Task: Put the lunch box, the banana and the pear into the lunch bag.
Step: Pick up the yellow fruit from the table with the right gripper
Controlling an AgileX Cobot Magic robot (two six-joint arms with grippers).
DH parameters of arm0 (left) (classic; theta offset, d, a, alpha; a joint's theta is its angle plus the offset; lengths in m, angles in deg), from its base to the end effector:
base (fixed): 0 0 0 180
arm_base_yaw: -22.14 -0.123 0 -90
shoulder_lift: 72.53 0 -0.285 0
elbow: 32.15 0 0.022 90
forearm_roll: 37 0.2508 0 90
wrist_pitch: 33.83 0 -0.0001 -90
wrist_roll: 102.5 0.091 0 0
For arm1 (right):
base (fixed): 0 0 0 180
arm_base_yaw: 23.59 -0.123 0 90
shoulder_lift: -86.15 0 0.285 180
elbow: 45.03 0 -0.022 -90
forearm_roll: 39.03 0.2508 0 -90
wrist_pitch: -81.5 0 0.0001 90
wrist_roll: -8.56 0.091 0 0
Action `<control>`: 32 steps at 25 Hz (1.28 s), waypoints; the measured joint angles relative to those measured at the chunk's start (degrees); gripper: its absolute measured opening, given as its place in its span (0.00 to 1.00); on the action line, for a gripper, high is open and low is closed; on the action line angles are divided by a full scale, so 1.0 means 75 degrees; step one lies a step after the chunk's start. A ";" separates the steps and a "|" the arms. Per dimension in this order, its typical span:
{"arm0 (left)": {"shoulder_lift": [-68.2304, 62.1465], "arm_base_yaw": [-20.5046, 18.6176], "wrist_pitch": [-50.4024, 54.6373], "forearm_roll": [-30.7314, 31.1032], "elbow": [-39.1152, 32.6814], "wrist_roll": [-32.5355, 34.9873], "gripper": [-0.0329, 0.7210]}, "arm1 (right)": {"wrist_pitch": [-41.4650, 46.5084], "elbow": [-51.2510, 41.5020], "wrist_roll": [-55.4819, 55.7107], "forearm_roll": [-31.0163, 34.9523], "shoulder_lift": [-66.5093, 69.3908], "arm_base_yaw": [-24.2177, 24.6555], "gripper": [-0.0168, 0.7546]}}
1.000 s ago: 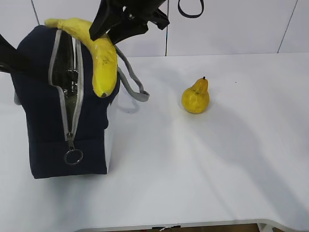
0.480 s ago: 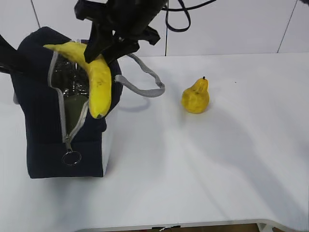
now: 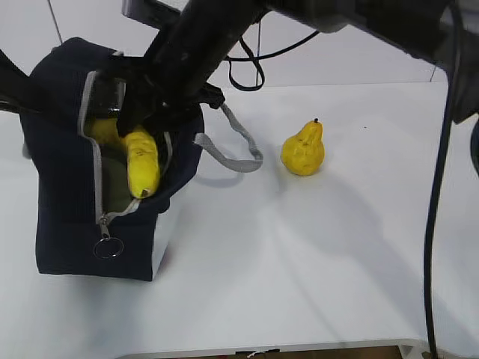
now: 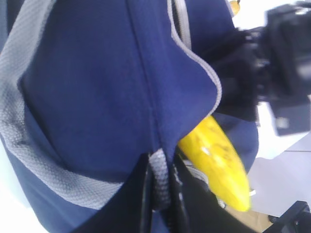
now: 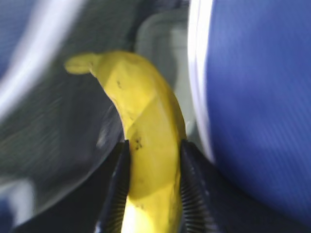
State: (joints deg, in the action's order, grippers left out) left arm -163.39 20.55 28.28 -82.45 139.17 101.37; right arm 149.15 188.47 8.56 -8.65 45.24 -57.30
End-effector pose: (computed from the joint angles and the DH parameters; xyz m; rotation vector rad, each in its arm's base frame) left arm 0.2893 -0.0493 0.3254 0.1499 2.5317 -0.8955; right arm 0.3954 0.3150 0.2811 -0.6740 2.6322 0.9034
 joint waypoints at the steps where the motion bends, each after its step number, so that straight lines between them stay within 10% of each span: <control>1: 0.0000 0.0000 0.0000 -0.0037 0.0000 0.0000 0.06 | -0.0109 0.0000 0.0000 -0.0007 0.0050 0.0000 0.37; 22: 0.0000 0.0000 0.0024 -0.0249 0.0000 0.0093 0.06 | -0.1256 0.0000 -0.0109 -0.0124 0.0065 0.0000 0.53; 32: 0.0000 0.0000 0.0024 -0.0256 0.0000 0.0148 0.06 | 0.0019 0.1282 -0.0385 -0.0491 0.0065 0.0000 0.54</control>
State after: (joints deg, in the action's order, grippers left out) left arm -163.39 20.55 28.47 -84.37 139.17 102.47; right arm 149.30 198.08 5.67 -12.33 45.72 -57.30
